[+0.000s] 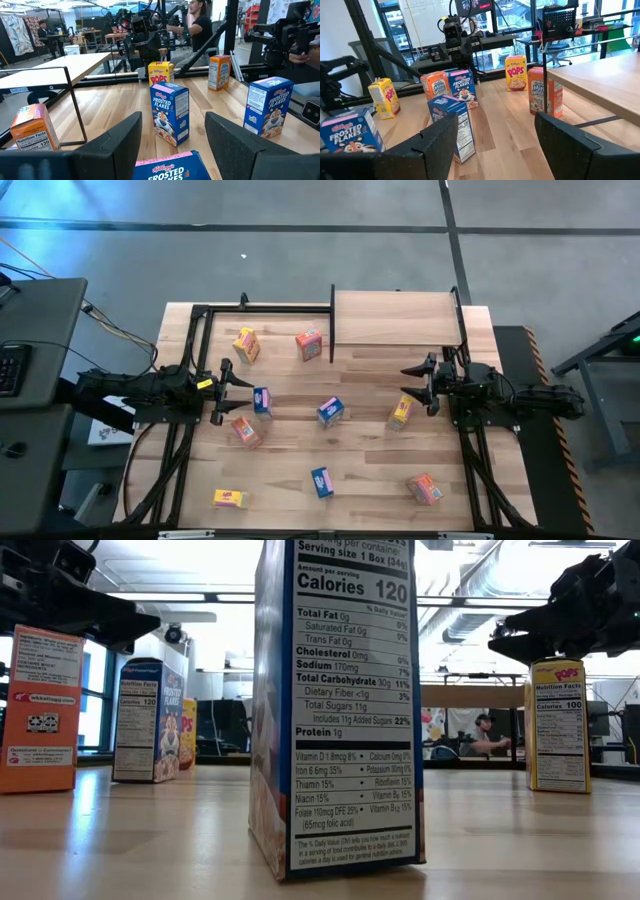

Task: Stack cereal on shelf
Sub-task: Put the right yellow cereal box on the shelf

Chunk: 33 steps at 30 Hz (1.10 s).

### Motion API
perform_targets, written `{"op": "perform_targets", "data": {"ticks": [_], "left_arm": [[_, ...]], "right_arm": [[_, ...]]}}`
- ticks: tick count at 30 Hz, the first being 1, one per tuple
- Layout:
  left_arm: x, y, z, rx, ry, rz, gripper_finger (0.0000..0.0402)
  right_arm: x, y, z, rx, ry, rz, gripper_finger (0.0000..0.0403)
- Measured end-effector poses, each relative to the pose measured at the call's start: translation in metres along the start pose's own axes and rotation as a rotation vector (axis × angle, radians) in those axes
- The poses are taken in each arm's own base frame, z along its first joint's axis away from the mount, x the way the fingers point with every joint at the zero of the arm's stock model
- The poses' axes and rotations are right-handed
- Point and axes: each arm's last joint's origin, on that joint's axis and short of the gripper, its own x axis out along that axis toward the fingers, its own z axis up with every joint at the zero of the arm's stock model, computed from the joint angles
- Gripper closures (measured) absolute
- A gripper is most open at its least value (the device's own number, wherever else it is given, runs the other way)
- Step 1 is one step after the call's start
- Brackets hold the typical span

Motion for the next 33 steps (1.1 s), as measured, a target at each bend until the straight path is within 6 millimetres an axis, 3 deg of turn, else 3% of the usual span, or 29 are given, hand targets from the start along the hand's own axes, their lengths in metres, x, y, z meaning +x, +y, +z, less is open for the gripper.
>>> {"op": "perform_targets", "data": {"ticks": [8,24,33], "left_arm": [[0.000,0.000,0.000,0.000,0.000,0.000,0.0192],[0.000,0.000,0.000,0.000,0.000,0.000,0.0192],[0.000,0.000,0.000,0.000,0.000,0.000,0.0192]], "right_arm": [[-0.001,0.000,0.003,-0.006,0.002,-0.010,0.0146],[-0.009,0.007,0.059,0.040,-0.038,-0.012,0.0146],[0.003,0.014,0.108,-0.024,0.008,-0.016,0.0146]]}}
